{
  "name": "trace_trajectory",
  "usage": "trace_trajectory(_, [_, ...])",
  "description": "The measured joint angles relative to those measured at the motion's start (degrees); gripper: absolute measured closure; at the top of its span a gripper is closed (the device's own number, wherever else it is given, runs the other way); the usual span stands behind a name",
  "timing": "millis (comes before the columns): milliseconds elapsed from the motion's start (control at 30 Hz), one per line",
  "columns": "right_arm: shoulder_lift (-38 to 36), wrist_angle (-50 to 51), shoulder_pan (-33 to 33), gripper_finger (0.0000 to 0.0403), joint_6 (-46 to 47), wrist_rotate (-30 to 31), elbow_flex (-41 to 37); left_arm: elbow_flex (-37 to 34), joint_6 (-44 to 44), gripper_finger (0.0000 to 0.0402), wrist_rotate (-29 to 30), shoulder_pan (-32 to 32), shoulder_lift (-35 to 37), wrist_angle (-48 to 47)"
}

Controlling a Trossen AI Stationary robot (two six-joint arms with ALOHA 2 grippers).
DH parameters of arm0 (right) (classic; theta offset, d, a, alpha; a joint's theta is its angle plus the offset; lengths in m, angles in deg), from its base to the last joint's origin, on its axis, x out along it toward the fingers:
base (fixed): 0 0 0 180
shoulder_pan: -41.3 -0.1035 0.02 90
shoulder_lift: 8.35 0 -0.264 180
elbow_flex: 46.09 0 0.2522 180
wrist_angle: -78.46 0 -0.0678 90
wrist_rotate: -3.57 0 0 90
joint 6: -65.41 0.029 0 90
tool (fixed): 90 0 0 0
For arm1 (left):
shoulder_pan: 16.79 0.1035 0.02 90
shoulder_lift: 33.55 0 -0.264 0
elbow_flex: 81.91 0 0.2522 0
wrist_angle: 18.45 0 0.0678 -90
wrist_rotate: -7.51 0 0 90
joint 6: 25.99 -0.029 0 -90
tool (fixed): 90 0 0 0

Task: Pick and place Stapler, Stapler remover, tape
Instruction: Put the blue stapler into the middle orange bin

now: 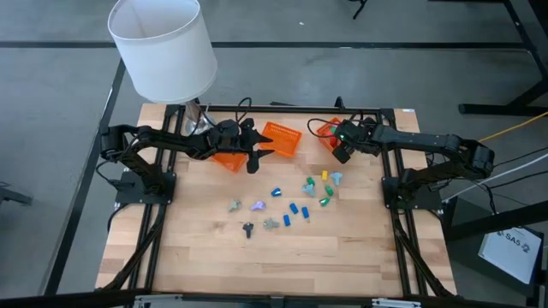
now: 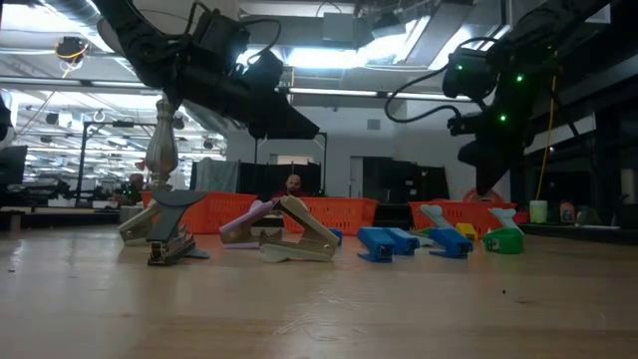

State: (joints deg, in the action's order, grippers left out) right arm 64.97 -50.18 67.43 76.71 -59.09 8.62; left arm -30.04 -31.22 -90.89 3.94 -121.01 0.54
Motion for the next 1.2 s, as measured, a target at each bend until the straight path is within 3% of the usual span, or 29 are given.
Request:
trace_trajectory(333, [0.0, 0.01, 0.0, 0.0214, -0.69, -2.1, 0.0, 0.0, 1.49, 0.0225, -0.2, -0.12, 0.79, -0.61])
trace_trajectory(533, [0.0, -0.05, 0.0, 0.0214, -2.75, -2.08, 0.0, 0.0, 1.66, 0.0226, -0.2, -0.22, 4.91, -1.25])
trace_trajectory(667, [0.0, -0.2, 0.0, 0.0214, -2.72, -2.08, 0.0, 0.02, 2.83, 0.0228, -0.13, -0.22, 10.08, -6.71])
trace_trajectory(833, [0.02, 0.87, -0.17, 0.0214, -0.91, -4.79, 0.0, -0.05, -2.45, 0.0228, -0.81, -0.22, 19.19, -17.07])
trace_trajectory(967, [0.02, 1.47, -0.17, 0.0214, -2.58, -8.93, 0.0, -2.61, -4.46, 0.0228, -1.34, -0.22, 25.84, -17.04])
trace_trajectory(1200, [-2.32, -3.82, -0.73, 0.0214, -7.74, -14.23, -4.03, -10.12, -1.45, 0.0228, 4.18, -0.2, 35.1, -16.09])
